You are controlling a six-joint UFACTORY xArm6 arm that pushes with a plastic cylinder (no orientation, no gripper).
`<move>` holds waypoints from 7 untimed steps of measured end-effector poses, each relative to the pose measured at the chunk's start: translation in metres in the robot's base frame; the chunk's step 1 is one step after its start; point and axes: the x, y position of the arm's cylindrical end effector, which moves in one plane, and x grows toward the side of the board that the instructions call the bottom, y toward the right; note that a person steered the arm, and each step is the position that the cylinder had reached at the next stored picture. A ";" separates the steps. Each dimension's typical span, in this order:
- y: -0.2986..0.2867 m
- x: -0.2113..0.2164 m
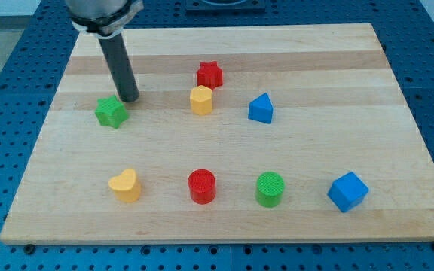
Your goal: Place the green star at the bottom left corner of the board
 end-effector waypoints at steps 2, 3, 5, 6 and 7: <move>-0.024 0.027; -0.033 0.035; -0.058 0.055; -0.065 0.069; -0.065 0.081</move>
